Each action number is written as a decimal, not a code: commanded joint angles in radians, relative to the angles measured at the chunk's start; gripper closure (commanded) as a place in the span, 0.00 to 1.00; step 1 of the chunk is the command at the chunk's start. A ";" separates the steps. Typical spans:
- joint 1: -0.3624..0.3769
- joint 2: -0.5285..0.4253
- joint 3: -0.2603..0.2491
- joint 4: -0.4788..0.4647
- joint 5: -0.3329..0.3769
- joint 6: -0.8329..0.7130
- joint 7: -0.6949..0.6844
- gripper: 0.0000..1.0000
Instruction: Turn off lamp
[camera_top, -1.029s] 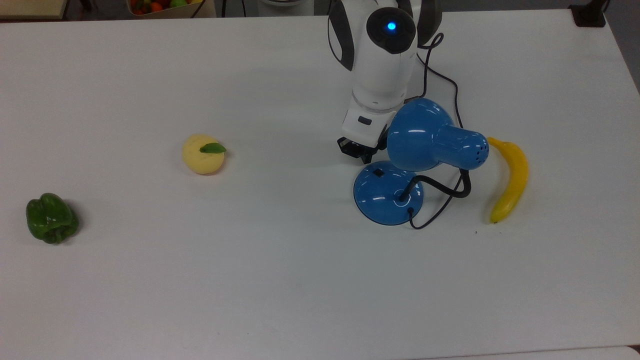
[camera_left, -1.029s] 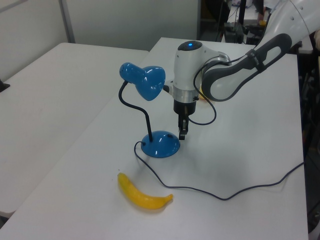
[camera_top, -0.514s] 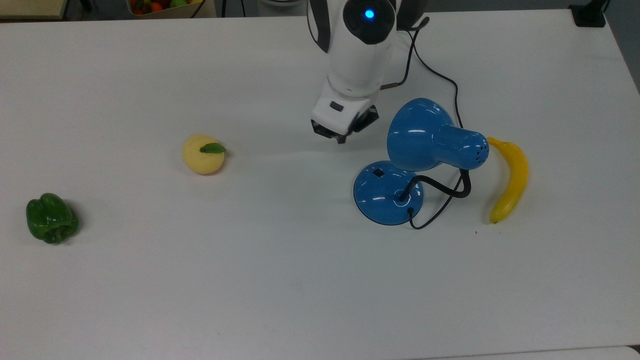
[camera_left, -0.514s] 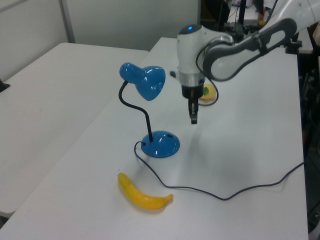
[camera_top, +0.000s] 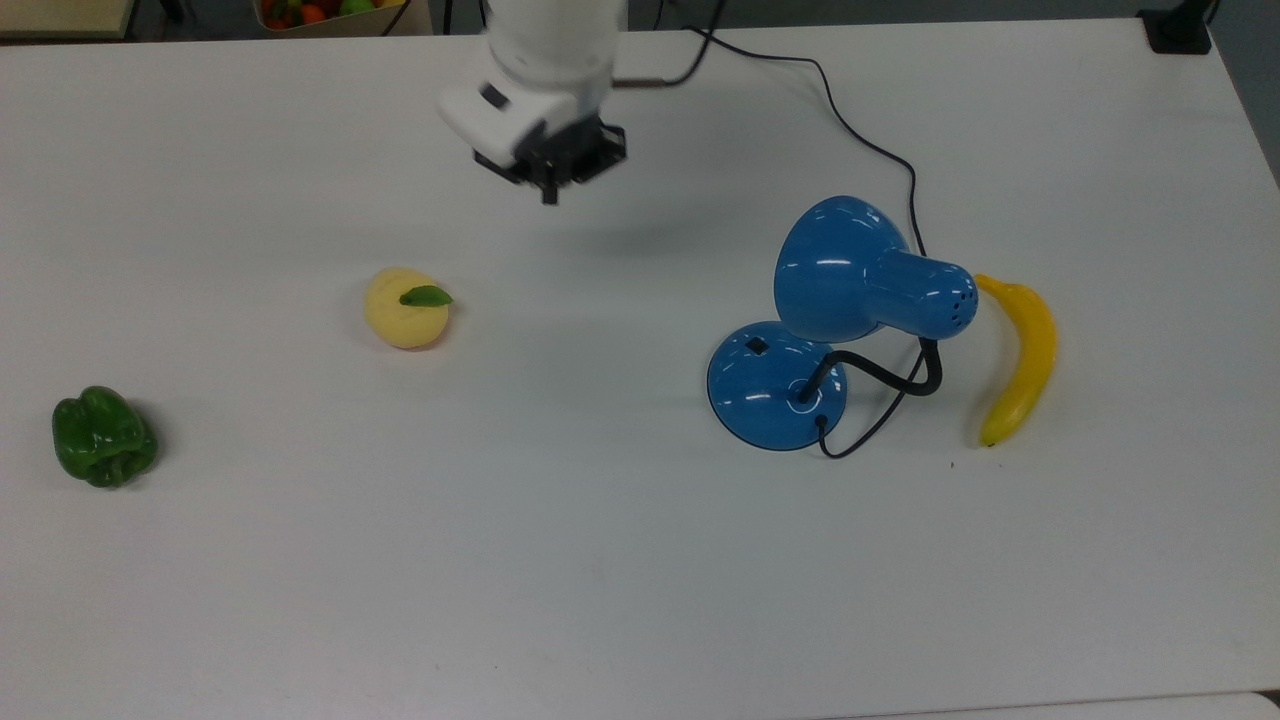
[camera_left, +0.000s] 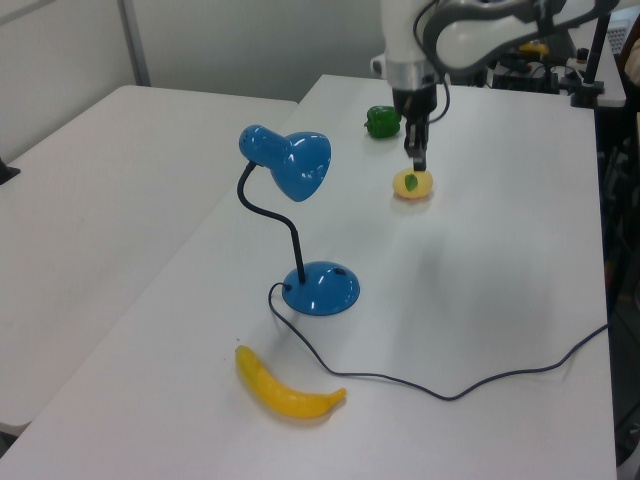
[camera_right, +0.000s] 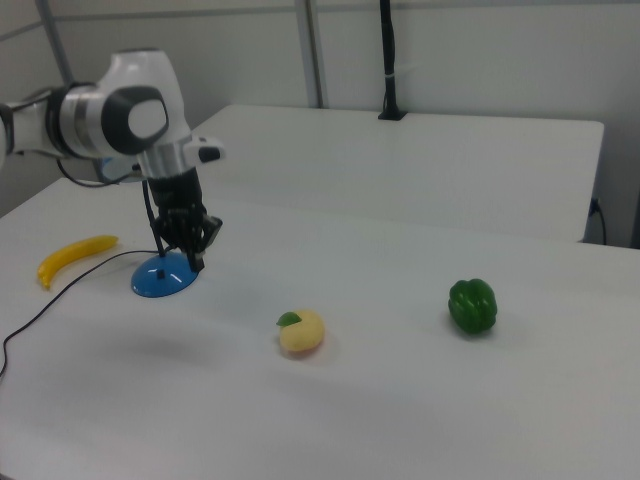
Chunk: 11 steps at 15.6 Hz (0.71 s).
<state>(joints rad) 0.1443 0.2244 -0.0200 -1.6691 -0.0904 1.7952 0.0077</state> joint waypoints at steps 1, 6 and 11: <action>-0.031 -0.123 -0.029 -0.012 0.007 -0.082 0.025 1.00; -0.071 -0.197 -0.026 0.009 0.009 -0.138 0.025 1.00; -0.069 -0.223 -0.029 0.012 0.000 -0.152 0.025 0.91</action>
<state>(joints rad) 0.0682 0.0162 -0.0469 -1.6501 -0.0886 1.6722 0.0109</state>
